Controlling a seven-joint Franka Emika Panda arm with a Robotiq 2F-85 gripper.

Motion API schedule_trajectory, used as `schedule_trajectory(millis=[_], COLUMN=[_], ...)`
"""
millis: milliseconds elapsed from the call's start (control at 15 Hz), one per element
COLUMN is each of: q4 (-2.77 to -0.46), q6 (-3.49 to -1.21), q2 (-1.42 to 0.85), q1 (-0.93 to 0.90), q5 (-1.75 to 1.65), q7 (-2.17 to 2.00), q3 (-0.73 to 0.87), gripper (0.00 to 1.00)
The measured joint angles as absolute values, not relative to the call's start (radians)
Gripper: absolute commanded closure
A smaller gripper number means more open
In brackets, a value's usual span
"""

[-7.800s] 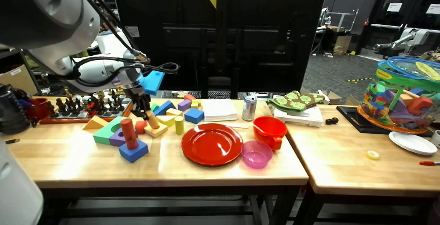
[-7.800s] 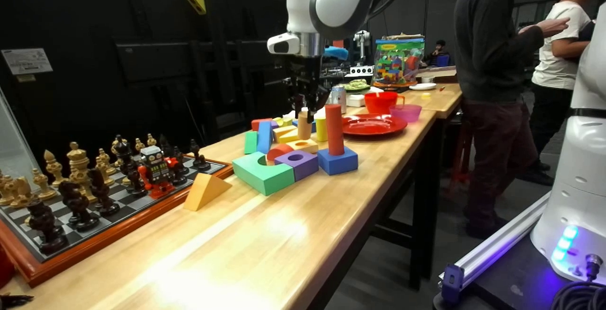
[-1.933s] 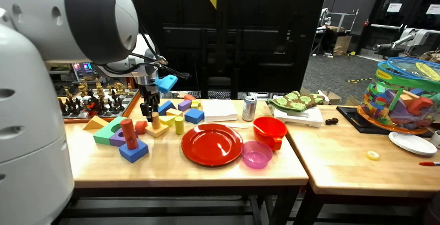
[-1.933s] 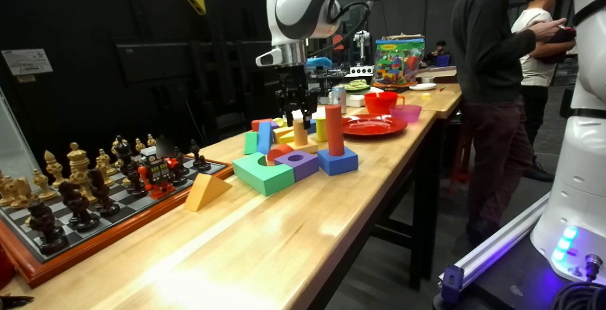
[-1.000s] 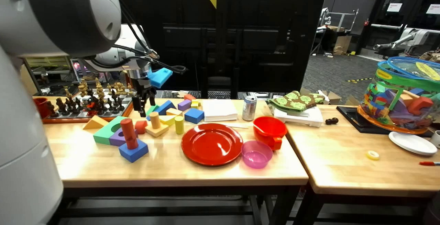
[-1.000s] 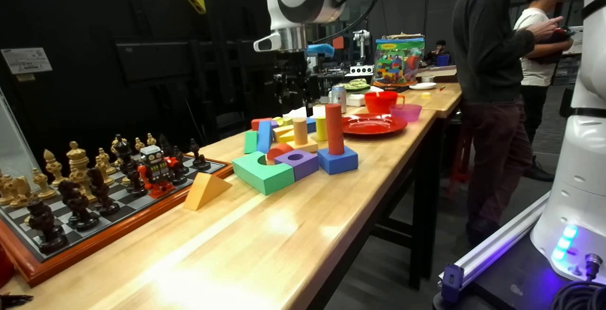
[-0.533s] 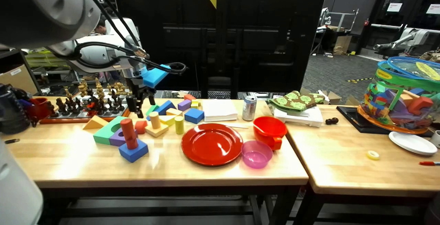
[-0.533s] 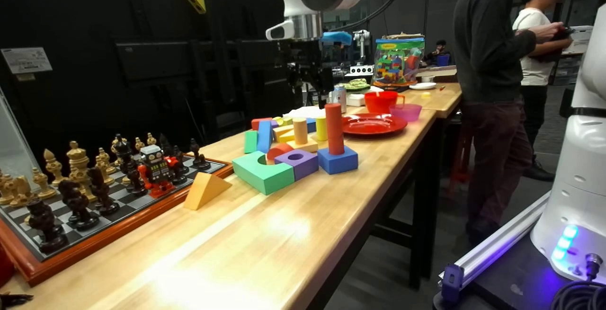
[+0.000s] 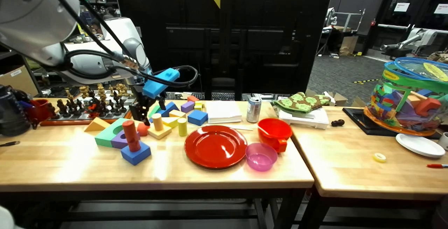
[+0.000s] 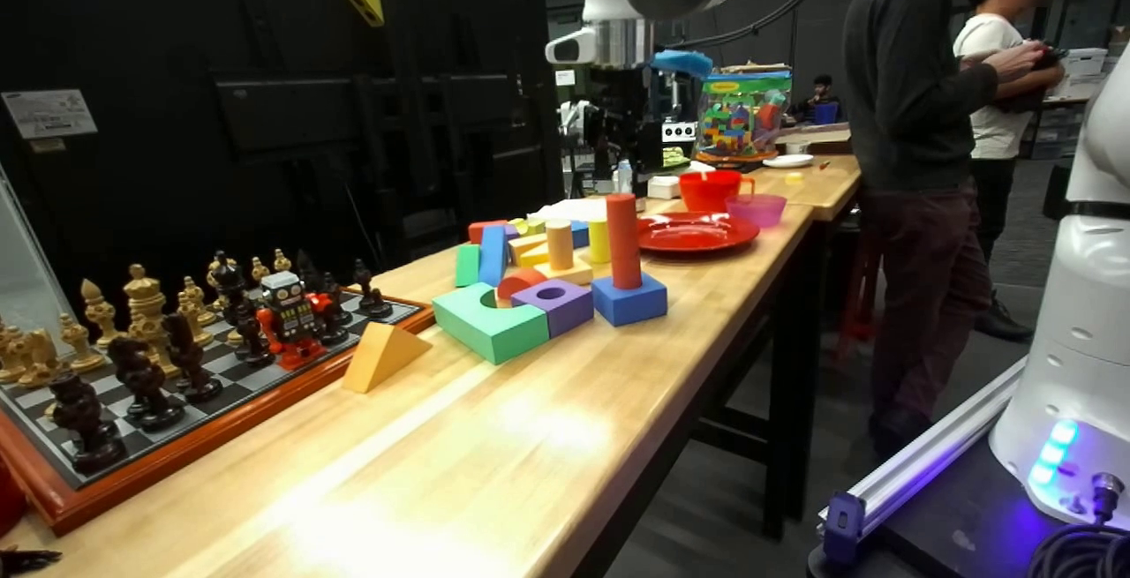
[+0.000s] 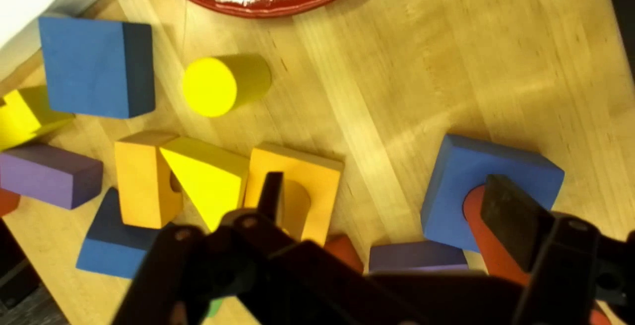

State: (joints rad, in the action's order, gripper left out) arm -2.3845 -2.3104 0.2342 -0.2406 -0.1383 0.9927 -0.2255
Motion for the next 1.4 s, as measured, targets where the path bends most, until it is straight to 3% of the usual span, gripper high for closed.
schedule_trajectory(millis=[533, 1400], q4=[-2.472, -2.405], q6=[-2.44, -2.498], q2=[0.267, 0.248], q1=[-0.22, -0.221], q5=[-0.151, -0.093], q7=[0.841, 0.843], q3=[-0.138, -0.067], gripper=[0.0, 0.0])
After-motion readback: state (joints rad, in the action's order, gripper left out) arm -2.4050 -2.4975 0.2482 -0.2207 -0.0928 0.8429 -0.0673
